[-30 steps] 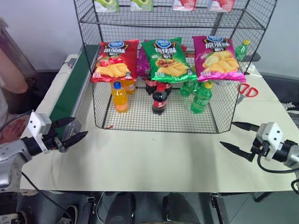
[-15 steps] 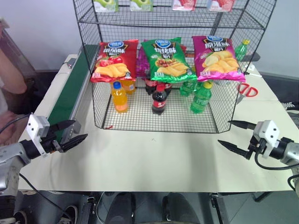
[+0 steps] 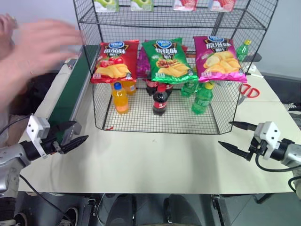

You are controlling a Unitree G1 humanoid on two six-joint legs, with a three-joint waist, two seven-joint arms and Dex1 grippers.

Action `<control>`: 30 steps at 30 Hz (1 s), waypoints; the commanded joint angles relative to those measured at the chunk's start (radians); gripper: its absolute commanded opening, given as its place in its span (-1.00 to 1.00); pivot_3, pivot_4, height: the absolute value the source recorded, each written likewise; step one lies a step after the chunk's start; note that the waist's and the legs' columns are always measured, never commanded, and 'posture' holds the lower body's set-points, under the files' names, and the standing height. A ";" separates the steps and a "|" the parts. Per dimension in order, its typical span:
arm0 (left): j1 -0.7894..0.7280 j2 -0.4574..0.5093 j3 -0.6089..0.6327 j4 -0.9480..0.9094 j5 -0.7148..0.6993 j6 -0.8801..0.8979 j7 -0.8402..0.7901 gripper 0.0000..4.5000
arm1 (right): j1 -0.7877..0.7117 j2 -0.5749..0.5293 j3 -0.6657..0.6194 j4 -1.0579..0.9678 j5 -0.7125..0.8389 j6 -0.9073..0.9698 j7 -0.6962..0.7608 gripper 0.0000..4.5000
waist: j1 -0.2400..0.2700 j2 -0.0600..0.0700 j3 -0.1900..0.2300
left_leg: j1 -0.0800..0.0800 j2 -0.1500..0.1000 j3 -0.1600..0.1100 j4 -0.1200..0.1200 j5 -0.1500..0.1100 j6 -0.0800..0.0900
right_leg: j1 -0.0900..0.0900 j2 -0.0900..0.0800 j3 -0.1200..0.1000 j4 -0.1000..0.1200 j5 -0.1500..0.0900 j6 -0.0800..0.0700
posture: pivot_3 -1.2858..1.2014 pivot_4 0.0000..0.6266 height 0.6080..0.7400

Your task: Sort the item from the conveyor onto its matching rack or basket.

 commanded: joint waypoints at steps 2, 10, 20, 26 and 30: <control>0.000 0.003 0.023 -0.034 -0.009 -0.015 0.002 1.00 | -0.018 -0.002 -0.003 -0.005 0.001 -0.019 -0.001 0.98 | 0.000 0.000 0.000 | 0.000 0.000 0.000 0.000 0.000 0.000 | 0.000 0.000 0.000 0.000 0.000 0.000 | 0.03 -0.52 0.98; 0.012 0.001 0.024 -0.041 -0.009 -0.011 0.003 1.00 | -0.023 -0.003 0.005 0.006 -0.002 -0.028 0.000 0.98 | 0.000 0.000 0.000 | 0.000 0.000 0.000 -0.001 0.000 0.000 | 0.000 0.000 0.000 -0.001 0.000 0.000 | 0.03 -0.52 0.98; 0.028 0.003 0.038 -0.043 -0.013 -0.014 0.005 1.00 | -0.034 -0.001 0.015 0.006 -0.003 -0.026 -0.003 0.98 | 0.000 0.000 0.000 | 0.000 0.000 0.000 -0.001 0.000 0.000 | 0.000 -0.001 0.000 -0.001 0.000 0.000 | 0.03 -0.52 0.98; 0.030 0.003 0.040 -0.049 -0.017 -0.009 0.005 1.00 | -0.035 0.001 0.020 0.005 -0.004 -0.027 -0.004 0.98 | 0.000 0.000 0.000 | 0.000 0.000 0.000 -0.002 0.000 0.000 | 0.000 -0.001 0.000 -0.002 0.000 0.000 | 0.03 -0.52 0.98; 0.030 0.002 0.041 -0.051 -0.023 -0.006 -0.006 1.00 | -0.035 0.000 0.021 0.006 -0.004 -0.030 -0.003 0.98 | 0.000 0.000 0.000 | 0.000 0.000 0.000 -0.002 0.000 0.000 | 0.000 -0.001 0.000 -0.002 0.000 0.000 | 0.03 -0.52 0.98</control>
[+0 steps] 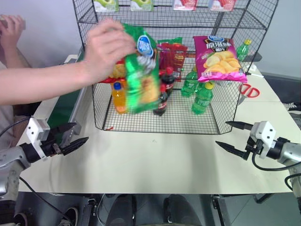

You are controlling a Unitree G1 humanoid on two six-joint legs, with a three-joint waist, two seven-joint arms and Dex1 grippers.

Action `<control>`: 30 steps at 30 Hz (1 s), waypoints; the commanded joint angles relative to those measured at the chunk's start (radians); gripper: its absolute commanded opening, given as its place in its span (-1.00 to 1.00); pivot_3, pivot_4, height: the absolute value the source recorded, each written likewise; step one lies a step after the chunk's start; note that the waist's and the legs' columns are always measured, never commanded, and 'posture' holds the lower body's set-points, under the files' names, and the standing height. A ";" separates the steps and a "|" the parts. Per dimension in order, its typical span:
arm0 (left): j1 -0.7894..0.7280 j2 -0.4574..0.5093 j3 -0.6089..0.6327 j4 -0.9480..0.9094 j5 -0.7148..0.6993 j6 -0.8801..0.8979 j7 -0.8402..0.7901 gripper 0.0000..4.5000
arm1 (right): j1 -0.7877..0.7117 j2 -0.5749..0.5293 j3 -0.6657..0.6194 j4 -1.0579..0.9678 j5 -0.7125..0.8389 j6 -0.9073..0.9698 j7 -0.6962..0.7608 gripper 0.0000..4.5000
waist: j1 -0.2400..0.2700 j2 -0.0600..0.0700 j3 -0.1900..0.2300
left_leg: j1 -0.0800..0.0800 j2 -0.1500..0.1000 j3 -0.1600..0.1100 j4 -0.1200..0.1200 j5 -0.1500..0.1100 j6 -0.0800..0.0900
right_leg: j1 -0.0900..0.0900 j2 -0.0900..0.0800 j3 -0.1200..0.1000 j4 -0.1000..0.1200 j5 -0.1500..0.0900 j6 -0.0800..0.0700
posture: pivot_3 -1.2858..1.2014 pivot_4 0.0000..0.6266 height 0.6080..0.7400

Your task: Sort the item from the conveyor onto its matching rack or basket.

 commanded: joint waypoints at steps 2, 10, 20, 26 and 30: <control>0.002 0.007 0.029 -0.034 -0.023 -0.006 -0.011 1.00 | -0.009 -0.001 -0.010 -0.011 0.004 -0.017 -0.002 0.98 | 0.000 0.000 0.000 | 0.000 0.000 0.000 0.000 0.000 0.000 | 0.000 0.000 0.000 0.000 0.000 0.000 | 0.03 -0.52 0.98; 0.003 0.006 0.031 -0.040 -0.022 -0.003 -0.011 1.00 | -0.021 -0.002 -0.001 -0.012 0.002 -0.013 0.000 0.98 | -0.001 0.000 0.000 | 0.000 0.000 0.000 0.000 0.000 0.000 | 0.000 0.000 0.000 0.000 0.000 0.000 | 0.03 -0.52 0.98; 0.020 0.001 0.037 -0.054 -0.021 -0.007 0.003 1.00 | -0.058 0.000 0.030 0.000 -0.005 -0.017 0.004 0.98 | -0.001 0.000 0.000 | 0.000 0.000 0.000 -0.002 0.000 0.000 | -0.001 0.000 0.000 -0.001 0.000 0.000 | 0.03 -0.52 0.98; 0.042 -0.004 0.044 -0.070 -0.017 -0.003 0.026 1.00 | -0.078 0.000 0.043 0.014 -0.009 -0.023 0.011 0.98 | -0.001 0.000 0.000 | 0.000 0.000 0.000 -0.003 0.000 0.000 | -0.001 -0.001 0.000 -0.002 0.000 0.000 | 0.03 -0.52 0.98; 0.053 -0.006 0.044 -0.079 -0.019 0.001 0.039 1.00 | -0.088 0.002 0.053 0.013 -0.009 -0.022 0.011 0.98 | -0.001 0.000 0.000 | 0.000 0.000 0.000 -0.004 0.000 0.000 | -0.001 -0.001 0.000 -0.002 0.000 0.000 | 0.03 -0.52 0.98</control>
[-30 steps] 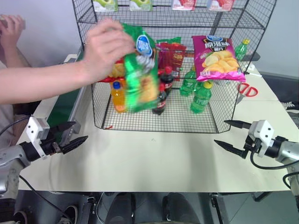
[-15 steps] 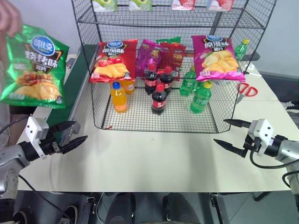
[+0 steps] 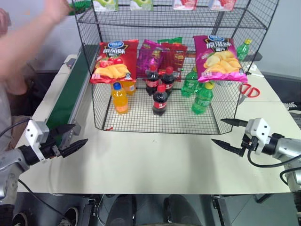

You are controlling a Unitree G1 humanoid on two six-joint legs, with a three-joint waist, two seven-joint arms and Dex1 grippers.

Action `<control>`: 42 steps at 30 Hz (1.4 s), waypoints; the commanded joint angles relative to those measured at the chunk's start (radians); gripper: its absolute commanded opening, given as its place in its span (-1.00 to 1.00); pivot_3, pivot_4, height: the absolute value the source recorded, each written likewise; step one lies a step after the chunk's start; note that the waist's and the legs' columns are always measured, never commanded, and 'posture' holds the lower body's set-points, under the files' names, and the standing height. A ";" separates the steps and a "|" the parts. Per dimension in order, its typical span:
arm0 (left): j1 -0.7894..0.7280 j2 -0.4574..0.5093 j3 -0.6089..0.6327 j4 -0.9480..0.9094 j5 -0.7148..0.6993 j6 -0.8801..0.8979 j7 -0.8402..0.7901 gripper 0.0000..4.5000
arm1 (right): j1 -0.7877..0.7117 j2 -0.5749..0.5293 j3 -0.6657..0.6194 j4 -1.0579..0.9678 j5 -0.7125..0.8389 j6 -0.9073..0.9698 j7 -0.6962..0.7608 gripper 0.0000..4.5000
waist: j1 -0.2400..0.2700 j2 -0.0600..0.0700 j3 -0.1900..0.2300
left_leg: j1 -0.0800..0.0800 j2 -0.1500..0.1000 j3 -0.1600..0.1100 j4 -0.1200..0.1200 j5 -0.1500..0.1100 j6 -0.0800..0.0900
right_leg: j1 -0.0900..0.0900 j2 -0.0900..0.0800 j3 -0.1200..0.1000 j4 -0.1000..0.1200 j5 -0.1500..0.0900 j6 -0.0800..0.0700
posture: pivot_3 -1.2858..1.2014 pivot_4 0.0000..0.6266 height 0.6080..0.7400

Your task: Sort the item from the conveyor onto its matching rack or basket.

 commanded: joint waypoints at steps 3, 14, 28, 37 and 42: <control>0.014 0.008 0.030 -0.044 -0.025 0.022 0.010 1.00 | -0.025 0.004 -0.001 -0.012 0.006 -0.012 -0.001 0.98 | 0.000 0.000 0.000 | 0.000 0.000 0.000 0.000 0.000 0.000 | 0.000 0.000 0.000 0.000 0.000 0.000 | 0.03 -0.52 0.98; 0.030 0.001 0.036 -0.045 0.001 -0.024 0.014 1.00 | -0.043 0.011 0.011 -0.008 -0.001 -0.019 0.002 0.98 | 0.000 0.000 0.000 | 0.000 0.000 0.000 -0.003 0.000 0.000 | 0.000 0.000 0.000 -0.002 0.000 0.000 | 0.03 -0.52 0.98; 0.052 0.003 0.054 -0.059 -0.012 -0.030 0.026 1.00 | -0.081 0.023 0.039 -0.011 -0.001 -0.013 0.001 0.98 | -0.001 0.000 0.000 | 0.000 0.000 0.000 -0.004 0.000 0.000 | -0.001 0.000 0.000 -0.002 0.000 0.000 | 0.03 -0.52 0.98; 0.068 0.004 0.059 -0.067 -0.007 -0.040 0.031 1.00 | -0.097 0.028 0.049 0.003 -0.007 -0.018 0.004 0.98 | -0.001 0.000 0.000 | 0.000 0.000 0.000 -0.004 0.000 0.000 | -0.001 0.000 0.000 -0.002 0.000 0.000 | 0.03 -0.52 0.98; 0.081 0.001 0.074 -0.069 -0.008 -0.053 0.036 1.00 | -0.100 0.030 0.058 -0.028 0.006 0.014 0.005 0.98 | -0.001 0.000 0.000 | 0.000 0.000 0.000 -0.004 0.000 0.000 | -0.001 0.000 0.000 -0.002 0.000 0.000 | 0.03 -0.52 0.98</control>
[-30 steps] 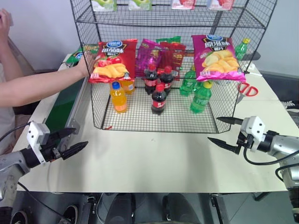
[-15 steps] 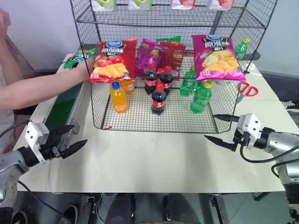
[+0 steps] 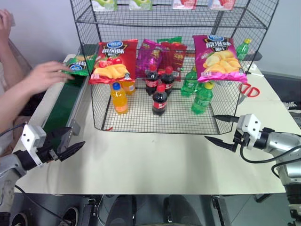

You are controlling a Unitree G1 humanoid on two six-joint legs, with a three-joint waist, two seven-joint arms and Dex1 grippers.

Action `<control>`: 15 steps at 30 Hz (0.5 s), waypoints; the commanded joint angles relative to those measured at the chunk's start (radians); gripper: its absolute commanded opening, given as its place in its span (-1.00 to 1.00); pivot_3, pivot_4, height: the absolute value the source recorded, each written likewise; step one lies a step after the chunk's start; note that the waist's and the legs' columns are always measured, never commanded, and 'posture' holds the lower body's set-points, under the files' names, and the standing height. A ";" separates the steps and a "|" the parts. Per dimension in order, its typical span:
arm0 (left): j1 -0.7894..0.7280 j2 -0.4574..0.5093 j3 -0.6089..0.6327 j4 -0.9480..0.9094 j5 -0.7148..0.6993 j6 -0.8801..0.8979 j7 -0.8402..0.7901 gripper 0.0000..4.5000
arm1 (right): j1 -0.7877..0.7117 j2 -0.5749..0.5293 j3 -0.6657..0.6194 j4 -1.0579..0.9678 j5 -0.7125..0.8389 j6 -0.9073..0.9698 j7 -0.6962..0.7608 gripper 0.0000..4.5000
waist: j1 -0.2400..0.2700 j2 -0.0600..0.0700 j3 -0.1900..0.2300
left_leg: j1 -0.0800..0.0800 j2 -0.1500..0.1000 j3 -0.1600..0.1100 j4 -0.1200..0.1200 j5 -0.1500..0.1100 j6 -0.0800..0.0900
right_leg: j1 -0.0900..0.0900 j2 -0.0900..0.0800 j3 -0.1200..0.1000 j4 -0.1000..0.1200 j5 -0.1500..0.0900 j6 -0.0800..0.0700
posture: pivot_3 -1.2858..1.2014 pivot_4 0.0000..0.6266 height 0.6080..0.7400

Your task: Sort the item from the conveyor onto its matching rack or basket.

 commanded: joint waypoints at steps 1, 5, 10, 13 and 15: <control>0.009 0.001 0.045 -0.027 -0.007 -0.024 0.006 1.00 | -0.013 0.010 0.001 -0.041 0.023 0.018 0.004 0.98 | 0.000 0.000 0.000 | 0.000 0.000 0.000 0.000 0.000 0.000 | 0.000 0.000 0.000 0.000 0.000 0.000 | 0.03 -0.52 0.98; 0.027 -0.009 0.079 -0.030 -0.004 -0.069 0.013 1.00 | -0.029 0.037 0.030 -0.103 0.048 0.073 -0.005 0.98 | -0.003 0.000 0.000 | 0.000 0.000 0.000 0.000 0.000 0.000 | 0.000 0.000 0.000 0.000 0.000 0.000 | 0.03 -0.52 0.98; 0.037 -0.013 0.119 -0.018 0.037 -0.155 0.050 1.00 | -0.047 0.089 0.091 -0.207 0.093 0.167 0.001 0.98 | -0.001 0.000 0.000 | 0.000 0.000 0.000 -0.001 0.000 0.000 | -0.001 0.000 0.000 0.000 0.000 0.000 | 0.03 -0.52 0.98; 0.041 -0.017 0.140 -0.014 0.065 -0.203 0.079 1.00 | -0.074 0.121 0.117 -0.251 0.150 0.256 0.003 0.98 | 0.000 0.000 0.000 | 0.000 0.000 0.000 -0.001 0.000 0.000 | -0.001 0.000 0.000 0.000 0.000 0.000 | 0.03 -0.52 0.98; 0.064 -0.015 0.157 -0.015 0.103 -0.247 0.097 1.00 | -0.086 0.135 0.167 -0.278 0.142 0.290 0.014 0.98 | 0.000 0.000 0.000 | 0.000 0.000 0.000 -0.001 0.000 0.000 | -0.001 -0.001 0.000 0.000 0.000 0.000 | 0.03 -0.52 0.98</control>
